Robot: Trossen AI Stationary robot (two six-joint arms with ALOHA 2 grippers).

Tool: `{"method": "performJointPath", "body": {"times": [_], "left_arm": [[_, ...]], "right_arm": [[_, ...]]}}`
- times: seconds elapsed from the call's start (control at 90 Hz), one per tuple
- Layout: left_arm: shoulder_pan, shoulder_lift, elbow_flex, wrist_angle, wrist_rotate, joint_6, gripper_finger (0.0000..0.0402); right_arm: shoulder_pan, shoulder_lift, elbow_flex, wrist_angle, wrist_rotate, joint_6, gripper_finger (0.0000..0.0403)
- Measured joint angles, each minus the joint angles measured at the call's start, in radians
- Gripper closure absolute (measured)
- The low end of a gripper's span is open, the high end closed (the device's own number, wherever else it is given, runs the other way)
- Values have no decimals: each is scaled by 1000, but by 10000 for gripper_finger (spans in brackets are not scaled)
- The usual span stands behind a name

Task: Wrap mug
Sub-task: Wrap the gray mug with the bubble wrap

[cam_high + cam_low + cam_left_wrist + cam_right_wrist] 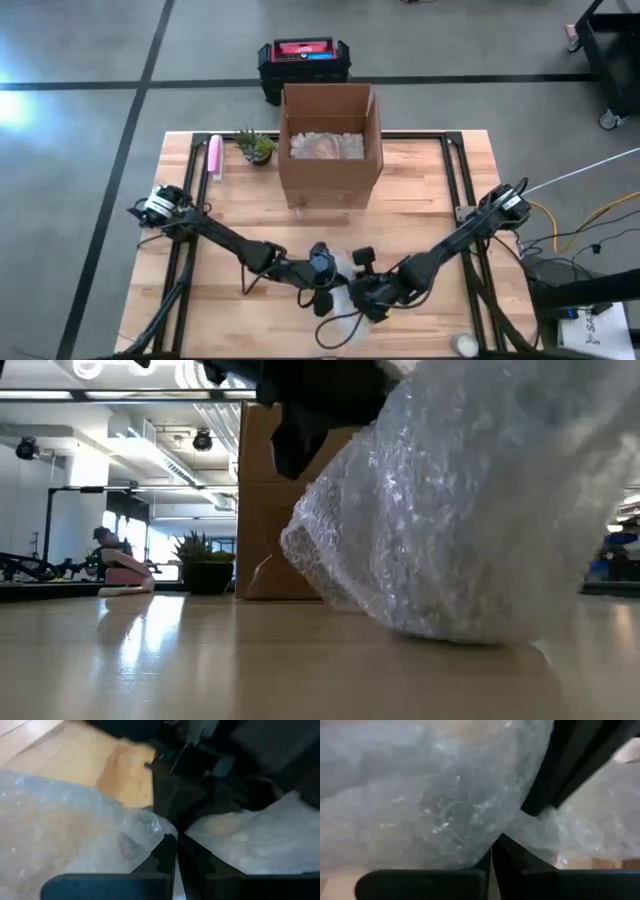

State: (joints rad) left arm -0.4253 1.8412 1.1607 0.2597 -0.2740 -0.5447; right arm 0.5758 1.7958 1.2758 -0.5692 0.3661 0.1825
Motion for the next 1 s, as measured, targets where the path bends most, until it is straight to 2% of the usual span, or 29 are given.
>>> {"method": "performJointPath", "body": {"times": [0.133, 0.256, 0.456, 0.589, 0.767, 0.856, 1.0], "left_arm": [[3, -4, 25, 1, 13, 26, 386], [5, -6, 69, -67, 50, 95, 349], [2, -36, 253, -502, 53, 148, 264], [-34, -38, 358, -718, -26, 120, 236], [-113, -39, 354, -870, -149, 48, 257], [-137, -39, 317, -830, -214, 24, 286], [-146, -39, 242, -773, -209, 19, 345]], "right_arm": [[0, 0, 5, 4, -27, 1, 403], [-1, 0, 6, 10, -30, 14, 403], [-1, 0, 6, 9, -29, 16, 403], [-1, 0, 6, 8, -29, 17, 403], [-1, 0, 6, 4, -30, 27, 403], [-1, 0, 6, 4, -30, 27, 403], [-1, 0, 6, 4, -30, 26, 403]]}}
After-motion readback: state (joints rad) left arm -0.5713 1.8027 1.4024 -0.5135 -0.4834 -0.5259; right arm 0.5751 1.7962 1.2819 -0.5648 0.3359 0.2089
